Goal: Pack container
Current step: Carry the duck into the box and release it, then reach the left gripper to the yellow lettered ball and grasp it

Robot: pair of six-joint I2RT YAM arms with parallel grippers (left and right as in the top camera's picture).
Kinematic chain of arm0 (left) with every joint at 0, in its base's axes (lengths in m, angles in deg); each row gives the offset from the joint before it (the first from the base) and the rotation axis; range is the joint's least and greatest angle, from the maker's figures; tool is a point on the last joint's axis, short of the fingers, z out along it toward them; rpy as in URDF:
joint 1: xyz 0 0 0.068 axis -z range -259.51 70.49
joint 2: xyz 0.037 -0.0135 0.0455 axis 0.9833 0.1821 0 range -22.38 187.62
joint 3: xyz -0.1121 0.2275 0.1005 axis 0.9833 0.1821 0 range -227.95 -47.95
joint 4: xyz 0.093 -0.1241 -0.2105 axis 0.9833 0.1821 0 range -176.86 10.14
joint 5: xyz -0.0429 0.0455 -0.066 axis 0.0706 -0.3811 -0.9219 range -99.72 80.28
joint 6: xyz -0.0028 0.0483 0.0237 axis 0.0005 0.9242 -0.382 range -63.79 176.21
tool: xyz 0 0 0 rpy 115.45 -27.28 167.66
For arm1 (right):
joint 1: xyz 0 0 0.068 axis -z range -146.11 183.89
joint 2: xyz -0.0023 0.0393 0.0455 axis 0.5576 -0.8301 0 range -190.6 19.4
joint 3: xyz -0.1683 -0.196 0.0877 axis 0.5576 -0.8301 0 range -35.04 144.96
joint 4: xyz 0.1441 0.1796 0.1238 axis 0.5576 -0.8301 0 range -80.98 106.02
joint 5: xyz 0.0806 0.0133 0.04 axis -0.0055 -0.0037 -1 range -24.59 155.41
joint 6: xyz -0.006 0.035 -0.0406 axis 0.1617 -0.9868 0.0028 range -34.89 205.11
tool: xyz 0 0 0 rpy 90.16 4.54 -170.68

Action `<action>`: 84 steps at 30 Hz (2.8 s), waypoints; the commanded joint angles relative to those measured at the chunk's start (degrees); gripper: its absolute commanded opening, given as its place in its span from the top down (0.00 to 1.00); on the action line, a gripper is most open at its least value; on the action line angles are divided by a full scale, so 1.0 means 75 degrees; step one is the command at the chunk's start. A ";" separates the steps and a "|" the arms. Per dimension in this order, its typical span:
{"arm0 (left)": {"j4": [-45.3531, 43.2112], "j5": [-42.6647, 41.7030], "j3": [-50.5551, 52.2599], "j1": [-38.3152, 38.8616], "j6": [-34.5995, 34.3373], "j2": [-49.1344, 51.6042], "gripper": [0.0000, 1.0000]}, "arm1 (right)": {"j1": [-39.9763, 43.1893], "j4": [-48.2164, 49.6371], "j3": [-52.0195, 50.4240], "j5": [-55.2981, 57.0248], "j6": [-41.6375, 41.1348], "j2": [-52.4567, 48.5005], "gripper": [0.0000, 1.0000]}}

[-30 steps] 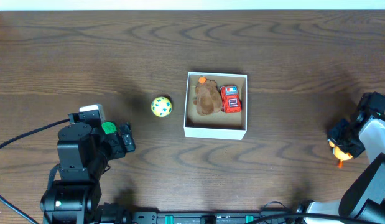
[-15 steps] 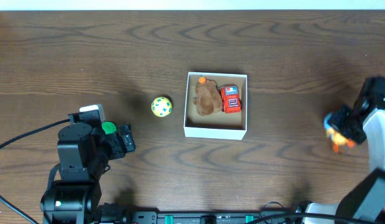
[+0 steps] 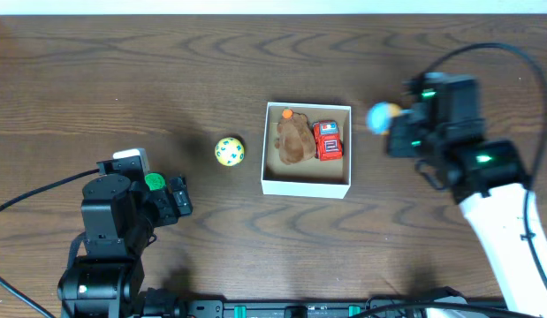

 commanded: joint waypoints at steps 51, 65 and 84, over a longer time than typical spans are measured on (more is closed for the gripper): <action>-0.0052 -0.0758 -0.1434 0.0708 -0.0533 0.2780 0.02 | 0.3346 -0.1408 0.0822 -0.0370 -0.0297 -0.1600 0.01; 0.0449 -0.0391 -0.4130 0.1160 -0.0557 0.8172 0.02 | 0.3561 -0.0778 -0.0425 -0.0370 -0.0268 -0.1687 0.01; 0.0283 -0.0391 -0.4124 0.1699 -0.0510 0.9789 0.12 | 0.3561 -0.0784 -0.0425 -0.0370 -0.0265 -0.1687 0.01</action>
